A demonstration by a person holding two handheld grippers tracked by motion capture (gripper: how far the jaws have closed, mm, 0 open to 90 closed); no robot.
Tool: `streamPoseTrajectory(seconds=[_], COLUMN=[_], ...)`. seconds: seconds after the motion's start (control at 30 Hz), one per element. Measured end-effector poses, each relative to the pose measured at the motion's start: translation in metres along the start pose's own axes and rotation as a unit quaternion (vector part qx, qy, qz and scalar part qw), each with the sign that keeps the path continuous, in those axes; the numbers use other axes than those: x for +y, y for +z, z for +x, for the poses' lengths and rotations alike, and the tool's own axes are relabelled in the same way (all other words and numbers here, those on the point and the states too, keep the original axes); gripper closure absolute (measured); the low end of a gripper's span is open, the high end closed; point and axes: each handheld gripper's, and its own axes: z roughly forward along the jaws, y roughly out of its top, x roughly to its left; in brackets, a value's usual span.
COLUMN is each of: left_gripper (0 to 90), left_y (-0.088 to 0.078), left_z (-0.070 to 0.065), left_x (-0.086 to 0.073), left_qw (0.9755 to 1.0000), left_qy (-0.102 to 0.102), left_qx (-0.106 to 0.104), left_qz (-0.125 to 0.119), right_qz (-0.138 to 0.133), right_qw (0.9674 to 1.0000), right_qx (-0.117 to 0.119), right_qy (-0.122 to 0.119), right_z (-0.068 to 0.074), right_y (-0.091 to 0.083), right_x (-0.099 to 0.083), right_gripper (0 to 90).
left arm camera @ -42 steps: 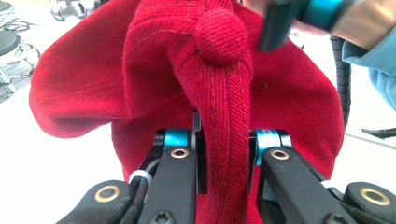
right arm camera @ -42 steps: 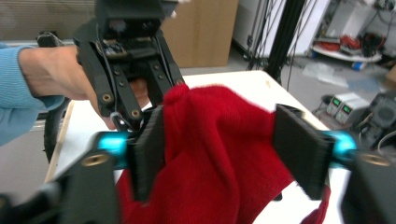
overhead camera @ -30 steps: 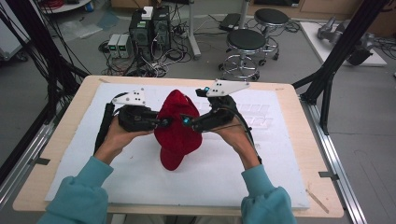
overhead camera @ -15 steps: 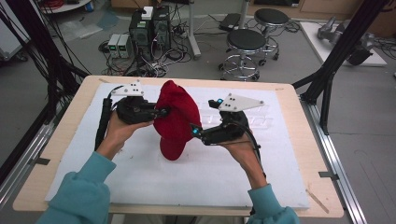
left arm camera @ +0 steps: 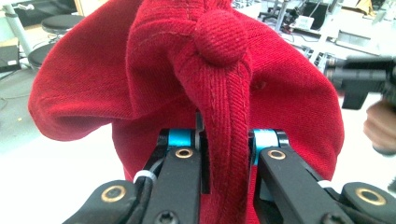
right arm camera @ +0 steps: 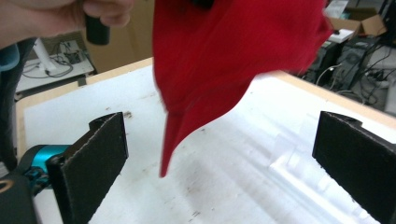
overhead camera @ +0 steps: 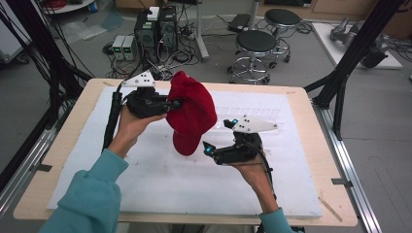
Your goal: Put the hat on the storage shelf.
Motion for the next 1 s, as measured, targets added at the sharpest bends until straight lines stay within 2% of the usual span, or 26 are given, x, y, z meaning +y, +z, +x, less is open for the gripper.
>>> streamPoseTrajectory(seconds=[0.03, 0.1, 0.2, 0.23, 0.3, 0.4, 0.47, 0.5, 0.63, 1.0], left_gripper=[85.2, 85.2, 85.2, 85.2, 85.1, 85.2, 85.1, 85.1, 85.2, 85.1], left_y=[0.001, 0.003, 0.005, 0.006, 0.008, 0.011, 0.013, 0.014, 0.017, 0.023], left_z=[-0.001, -0.003, -0.005, -0.006, -0.008, -0.011, -0.013, -0.013, -0.017, -0.020], left_x=[0.002, 0.005, 0.010, 0.011, 0.013, 0.015, 0.016, 0.017, 0.018, 0.017], left_qw=[1.0000, 1.0000, 0.9998, 0.9997, 0.9997, 0.9998, 0.9997, 0.9997, 0.9995, 0.9995], left_qy=[0.000, -0.003, -0.005, -0.006, -0.004, -0.001, -0.003, -0.003, -0.003, 0.001], left_qx=[0.000, 0.000, -0.005, -0.008, -0.008, -0.008, -0.009, -0.011, -0.013, -0.020], left_qz=[-0.002, -0.009, -0.018, -0.021, -0.022, -0.020, -0.022, -0.024, -0.028, -0.025], right_qz=[0.000, 0.015, -0.004, -0.001, 0.005, 0.007, 0.013, 0.012, 0.006, 0.022], right_qw=[1.0000, 0.9998, 0.9999, 0.9998, 1.0000, 0.9999, 0.9997, 0.9996, 0.9996, 0.9988], right_qx=[0.007, 0.006, 0.011, 0.014, 0.005, -0.001, 0.004, 0.004, 0.002, 0.002], right_qy=[0.003, 0.011, 0.011, 0.012, 0.007, 0.015, 0.020, 0.025, 0.029, 0.044], right_z=[0.000, 0.002, 0.006, 0.007, 0.009, 0.010, 0.010, 0.009, 0.010, 0.005], right_y=[0.001, 0.003, 0.004, 0.005, 0.008, 0.010, 0.010, 0.011, 0.012, 0.017], right_x=[-0.003, -0.005, -0.007, -0.007, -0.011, -0.015, -0.017, -0.017, -0.016, -0.017], right_gripper=[2.2, 2.2, 2.8, 4.9, 5.1, 8.0, 18.0, 18.1, 27.7, 63.5])
